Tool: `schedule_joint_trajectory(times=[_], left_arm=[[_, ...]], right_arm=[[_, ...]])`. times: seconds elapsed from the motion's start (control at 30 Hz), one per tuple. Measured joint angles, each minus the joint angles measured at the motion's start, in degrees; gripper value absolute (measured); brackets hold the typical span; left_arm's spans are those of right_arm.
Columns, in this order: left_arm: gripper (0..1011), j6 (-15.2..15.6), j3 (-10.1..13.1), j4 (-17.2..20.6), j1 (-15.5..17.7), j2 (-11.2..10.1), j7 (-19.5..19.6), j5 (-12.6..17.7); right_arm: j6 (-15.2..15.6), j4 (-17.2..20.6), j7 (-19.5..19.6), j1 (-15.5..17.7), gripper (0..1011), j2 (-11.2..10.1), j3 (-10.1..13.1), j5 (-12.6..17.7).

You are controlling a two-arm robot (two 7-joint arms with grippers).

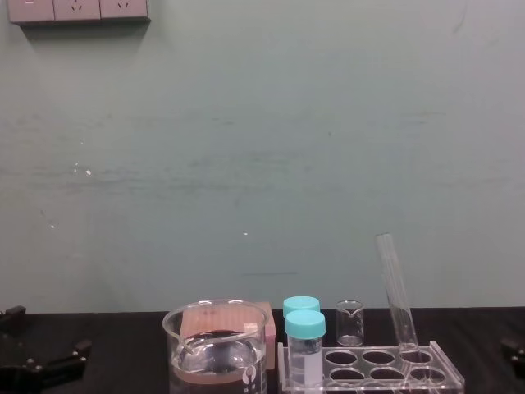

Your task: Hold the test tube with one hand and immerse one end into the beaker, then return it to the test tube rack.

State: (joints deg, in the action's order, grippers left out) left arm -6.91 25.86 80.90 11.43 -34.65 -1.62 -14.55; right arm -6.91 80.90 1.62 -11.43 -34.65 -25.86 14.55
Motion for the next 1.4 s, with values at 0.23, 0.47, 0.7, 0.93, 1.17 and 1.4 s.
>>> schedule_joint_trajectory(times=[0.23,0.47,0.7,0.93,1.17,1.4], left_arm=[[1000,0.0,0.0,0.0,0.0,0.0,0.0,0.0],[1000,0.0,0.0,0.0,0.0,0.0,0.0,0.0],[1000,0.0,0.0,0.0,0.0,0.0,0.0,0.0],[1000,0.0,0.0,0.0,0.0,0.0,0.0,0.0],[1000,0.0,0.0,0.0,0.0,0.0,0.0,0.0],[1000,0.0,0.0,0.0,0.0,0.0,0.0,0.0]], right_arm=[[0.0,0.0,0.0,0.0,1000,0.0,0.0,0.0],[-0.32,-0.01,-0.21,0.07,1000,0.1,0.28,0.11],[-2.2,1.6,-3.68,1.04,1000,1.26,3.71,5.15],[-1.47,4.84,-9.11,1.78,1000,3.05,6.83,13.29],[0.48,5.72,-15.06,0.2,1000,4.8,6.25,16.63],[2.3,3.08,-19.09,-3.09,1000,6.93,4.06,15.72]])
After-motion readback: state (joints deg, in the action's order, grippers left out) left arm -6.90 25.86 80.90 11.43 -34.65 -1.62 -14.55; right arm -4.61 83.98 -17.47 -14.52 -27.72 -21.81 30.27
